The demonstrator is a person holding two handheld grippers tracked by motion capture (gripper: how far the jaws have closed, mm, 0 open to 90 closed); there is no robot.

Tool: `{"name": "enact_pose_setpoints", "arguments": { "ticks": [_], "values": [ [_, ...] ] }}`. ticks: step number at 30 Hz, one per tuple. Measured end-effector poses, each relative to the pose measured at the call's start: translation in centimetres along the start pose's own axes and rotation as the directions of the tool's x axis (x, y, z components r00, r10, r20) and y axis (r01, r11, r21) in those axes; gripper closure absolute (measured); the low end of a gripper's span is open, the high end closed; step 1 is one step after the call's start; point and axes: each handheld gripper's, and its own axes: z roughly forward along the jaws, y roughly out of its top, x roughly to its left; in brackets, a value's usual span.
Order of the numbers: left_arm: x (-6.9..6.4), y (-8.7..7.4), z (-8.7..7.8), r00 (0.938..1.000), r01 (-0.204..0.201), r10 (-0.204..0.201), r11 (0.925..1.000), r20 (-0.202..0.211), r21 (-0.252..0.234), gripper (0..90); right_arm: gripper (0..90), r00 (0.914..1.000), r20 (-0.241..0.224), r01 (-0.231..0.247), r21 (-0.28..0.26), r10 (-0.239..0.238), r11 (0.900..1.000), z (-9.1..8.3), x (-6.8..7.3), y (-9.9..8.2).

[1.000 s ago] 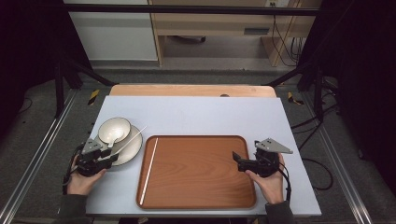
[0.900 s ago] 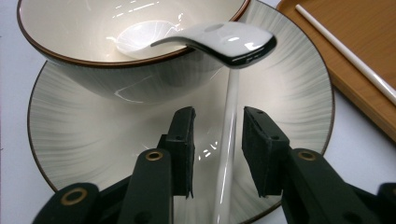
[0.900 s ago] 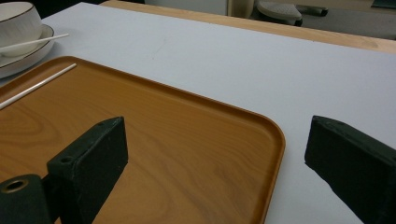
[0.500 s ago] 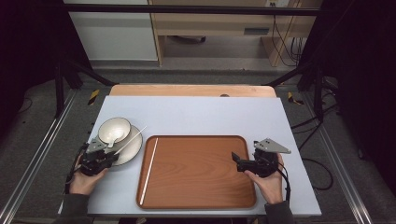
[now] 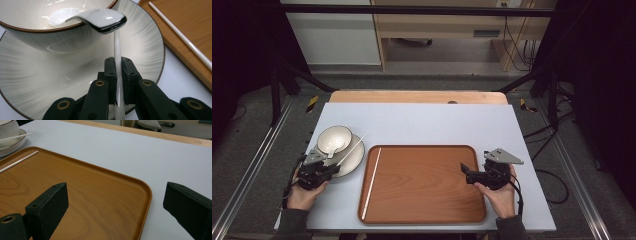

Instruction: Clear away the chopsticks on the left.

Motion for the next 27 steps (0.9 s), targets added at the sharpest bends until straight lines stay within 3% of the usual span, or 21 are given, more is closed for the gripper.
{"name": "enact_pose_setpoints", "arguments": {
  "ticks": [12, 27],
  "values": [
    [-1.6, 0.5, -1.0, 0.9998, 0.015, -0.014, 0.9991, 0.013, -0.038, 83.9, 6.0, 0.9999, 0.000, -0.010, -0.005, 0.010, 0.9999, -0.2, -0.2, 0.0],
    [-4.4, 0.6, -2.6, 0.9987, 0.047, -0.049, 0.9931, -0.016, -0.107, 83.8, 5.8, 0.9999, 0.006, -0.015, -0.016, 0.015, 0.9998, -0.4, -0.4, 0.0]
  ]
}}
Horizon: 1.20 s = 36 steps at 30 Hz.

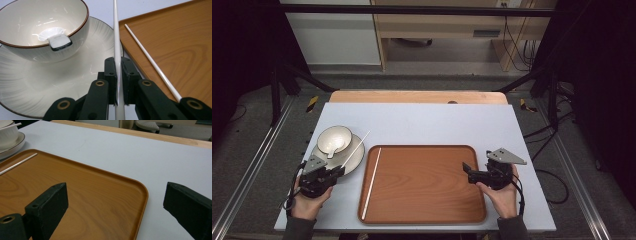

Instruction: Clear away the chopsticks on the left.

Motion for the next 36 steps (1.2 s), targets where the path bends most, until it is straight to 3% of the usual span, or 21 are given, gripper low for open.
{"name": "enact_pose_setpoints", "arguments": {
  "ticks": [10, 24, 36],
  "values": [
    [-2.2, 0.2, -0.5, 1.0000, 0.004, -0.004, 0.9995, -0.006, -0.033, 83.8, 5.4, 1.0000, 0.006, -0.003, -0.010, 0.003, 0.9999, -0.3, -0.1, 0.2],
    [-5.9, 0.4, -0.6, 0.9976, 0.036, -0.041, 0.9955, -0.056, -0.087, 83.8, 5.3, 1.0000, 0.006, -0.005, -0.018, 0.005, 0.9998, -0.5, -0.1, 0.3],
    [-7.6, 1.1, -0.6, 0.9926, 0.079, -0.089, 0.9897, -0.083, -0.119, 83.8, 5.4, 1.0000, -0.001, -0.009, -0.017, 0.009, 0.9998, -0.4, 0.1, 0.3]
  ]
}}
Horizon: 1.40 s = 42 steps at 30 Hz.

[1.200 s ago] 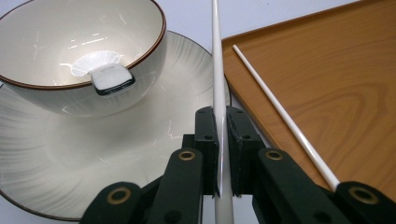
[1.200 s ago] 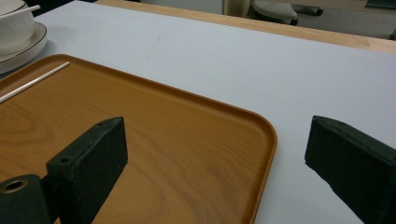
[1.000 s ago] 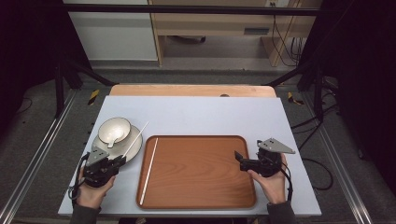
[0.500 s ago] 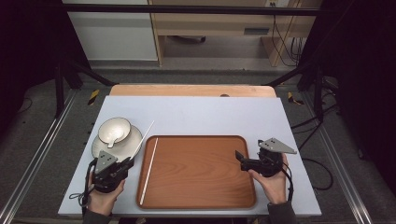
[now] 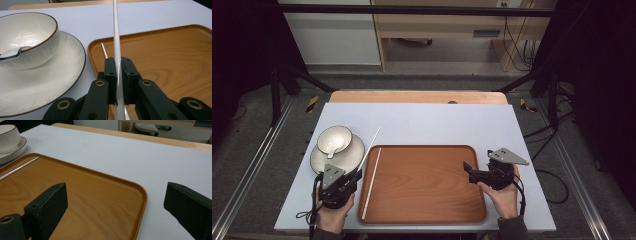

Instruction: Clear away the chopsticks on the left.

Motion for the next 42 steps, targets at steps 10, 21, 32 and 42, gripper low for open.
{"name": "enact_pose_setpoints", "arguments": {
  "ticks": [10, 21, 32, 42],
  "values": [
    [-1.7, 0.6, 0.2, 0.9998, 0.017, -0.017, 0.9992, -0.007, -0.035, 83.8, 5.4, 1.0000, -0.003, 0.001, -0.009, -0.001, 1.0000, -0.1, 0.1, 0.2],
    [-2.8, -1.4, 0.1, 0.9945, 0.101, -0.103, 0.9923, -0.019, -0.071, 83.8, 5.5, 1.0000, -0.007, 0.002, -0.004, -0.002, 1.0000, 0.0, 0.1, 0.1],
    [-3.6, -3.8, 0.9, 0.9874, 0.148, -0.151, 0.9873, -0.048, -0.057, 83.7, 5.5, 0.9999, -0.009, 0.009, 0.006, -0.009, 0.9999, 0.3, 0.3, 0.0],
    [-3.6, -5.1, 2.2, 0.9829, 0.174, -0.175, 0.9846, -0.058, -0.011, 83.8, 5.6, 0.9999, -0.011, 0.012, 0.014, -0.011, 0.9998, 0.5, 0.4, -0.1]
  ]
}}
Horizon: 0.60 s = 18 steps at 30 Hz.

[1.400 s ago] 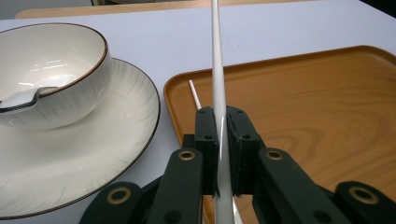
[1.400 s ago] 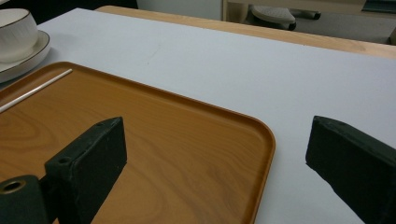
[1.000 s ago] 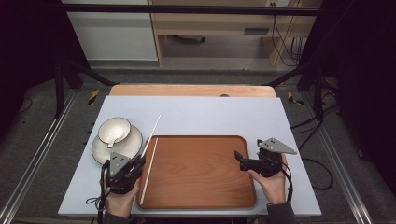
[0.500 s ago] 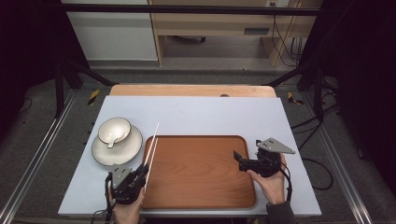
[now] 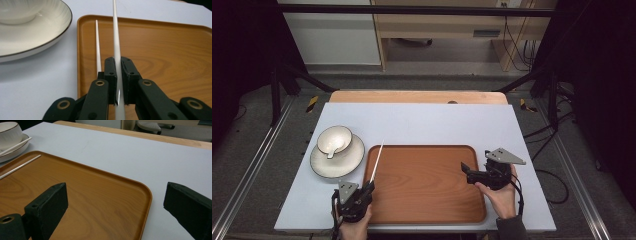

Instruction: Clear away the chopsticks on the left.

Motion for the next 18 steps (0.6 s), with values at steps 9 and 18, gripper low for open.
{"name": "enact_pose_setpoints", "arguments": {
  "ticks": [9, 18],
  "values": [
    [-0.2, -0.7, 1.1, 0.9999, 0.002, -0.001, 0.9993, -0.016, 0.036, 83.7, 5.6, 1.0000, -0.004, -0.004, 0.004, 0.004, 1.0000, 0.1, 0.1, 0.0],
    [-0.4, -0.8, 1.3, 0.9997, -0.001, 0.003, 0.9982, -0.024, 0.060, 83.7, 5.6, 1.0000, -0.001, 0.002, 0.007, -0.002, 1.0000, 0.1, 0.0, -0.1]
  ]
}}
